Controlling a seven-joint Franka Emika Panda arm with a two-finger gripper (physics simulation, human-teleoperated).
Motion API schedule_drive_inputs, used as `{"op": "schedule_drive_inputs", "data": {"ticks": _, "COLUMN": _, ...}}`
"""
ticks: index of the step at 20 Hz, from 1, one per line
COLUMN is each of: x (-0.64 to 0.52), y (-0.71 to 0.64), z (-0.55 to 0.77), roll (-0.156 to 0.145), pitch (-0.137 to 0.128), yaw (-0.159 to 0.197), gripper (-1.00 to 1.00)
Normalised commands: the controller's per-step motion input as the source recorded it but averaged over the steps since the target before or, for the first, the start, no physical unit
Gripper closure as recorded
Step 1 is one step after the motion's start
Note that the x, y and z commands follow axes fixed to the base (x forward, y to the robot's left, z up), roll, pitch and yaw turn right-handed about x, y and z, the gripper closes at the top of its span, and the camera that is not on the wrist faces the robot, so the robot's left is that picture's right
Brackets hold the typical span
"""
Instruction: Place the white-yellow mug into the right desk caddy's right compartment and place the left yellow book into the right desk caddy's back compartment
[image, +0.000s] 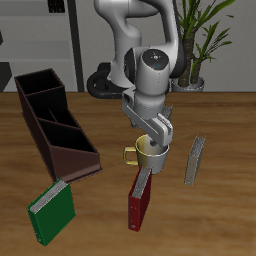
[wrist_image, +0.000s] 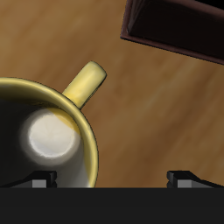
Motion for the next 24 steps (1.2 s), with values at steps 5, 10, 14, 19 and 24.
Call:
{"op": "schedule_drive_inputs", "data": {"ticks": 5, "x": 0.01, "y": 0.17, "z": -0.22, "roll": 0.048, "pitch": 0.044, "yaw": 0.009, "gripper": 1.00}}
{"op": "schedule_drive_inputs", "data": {"ticks": 10, "x": 0.02, "y": 0.10, "z": -0.09, "roll": 0.053, "pitch": 0.025, "yaw": -0.007, "gripper": 1.00}}
{"op": "schedule_drive_inputs", "data": {"ticks": 14, "x": 0.01, "y": -0.02, "z": 0.12, "roll": 0.020, "pitch": -0.029, "yaw": 0.013, "gripper": 1.00}}
{"op": "schedule_drive_inputs", "data": {"ticks": 19, "x": 0.05, "y": -0.03, "z": 0.34, "roll": 0.029, "pitch": -0.052, "yaw": 0.032, "gripper": 1.00}}
{"op": "schedule_drive_inputs", "data": {"ticks": 24, "x": -0.03, "y": -0.13, "z": 0.54, "roll": 0.008, "pitch": -0.077, "yaw": 0.075, "gripper": 1.00}}
